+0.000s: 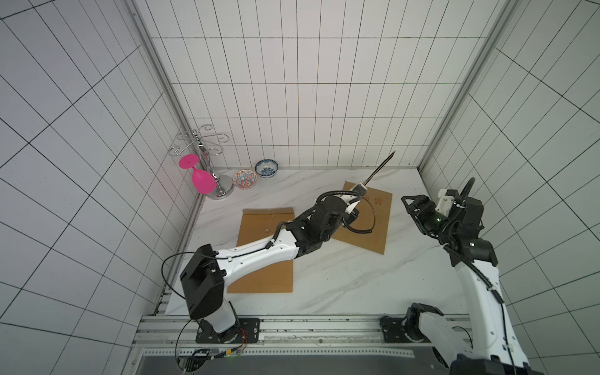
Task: Open the file bag
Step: Pick up the file bag from the file bag.
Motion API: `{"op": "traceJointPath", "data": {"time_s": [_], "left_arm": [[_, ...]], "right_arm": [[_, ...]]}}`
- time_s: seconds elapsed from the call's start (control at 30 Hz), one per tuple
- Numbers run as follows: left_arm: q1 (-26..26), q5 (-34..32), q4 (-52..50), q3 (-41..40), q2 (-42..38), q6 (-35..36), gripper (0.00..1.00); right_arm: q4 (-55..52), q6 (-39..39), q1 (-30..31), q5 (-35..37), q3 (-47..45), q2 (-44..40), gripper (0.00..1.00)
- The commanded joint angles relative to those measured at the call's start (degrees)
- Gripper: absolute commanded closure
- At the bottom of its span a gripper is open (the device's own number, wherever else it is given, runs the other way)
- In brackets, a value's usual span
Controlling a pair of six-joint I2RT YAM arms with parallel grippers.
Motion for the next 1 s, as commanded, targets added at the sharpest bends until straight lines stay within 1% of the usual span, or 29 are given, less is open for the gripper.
{"op": "traceJointPath", "data": {"time_s": [0.0,0.1,0.2,0.3,0.4,0.47,0.5,0.63,0.7,0.83,0.97], "left_arm": [[-0.56,1.11,-0.08,0.13,-4.18,-0.3,1.0],[-0.09,1.21,-2.29,1.8,-7.93,-0.27,1.0],[1.37,3.95,-3.89,3.32,-11.84,-1.93,1.0],[2.45,6.09,-4.66,4.79,-15.49,-2.67,1.0],[3.67,9.11,-6.78,7.5,-18.04,-4.04,1.0],[4.0,9.92,-7.67,8.93,-19.63,-4.88,1.0],[4.17,10.05,-8.27,9.75,-20.32,-5.23,1.0],[4.27,9.82,-9.97,12.94,-22.54,-6.94,1.0],[4.48,9.95,-10.37,14.21,-23.76,-7.89,1.0],[5.15,13.04,-10.05,15.28,-26.01,-9.77,1.0],[5.59,15.94,-6.83,13.68,-28.84,-12.42,1.0]], "right_arm": [[1.35,-5.95,-0.35,0.65,2.9,-0.62,0.18],[6.3,-5.72,-0.36,-4.82,2.11,0.4,0.17],[13.12,-3.49,0.04,-9.88,1.14,1.34,0.14],[22.18,-0.48,1.76,-12.01,-0.5,1.51,0.08],[30.47,3.1,3.86,-13.57,-0.73,3.16,0.05],[35.83,4.72,5.47,-13.54,-0.47,4.24,0.04],[38.46,6.23,6.36,-13.18,0.03,4.71,0.04],[45.85,7.56,9.21,-12.0,3.46,6.99,0.03],[48.78,9.34,10.16,-12.6,6.28,9.07,0.0],[57.06,12.6,12.16,-13.43,10.11,12.82,0.01],[65.73,17.14,15.22,-18.41,15.45,17.2,0.01]]}}
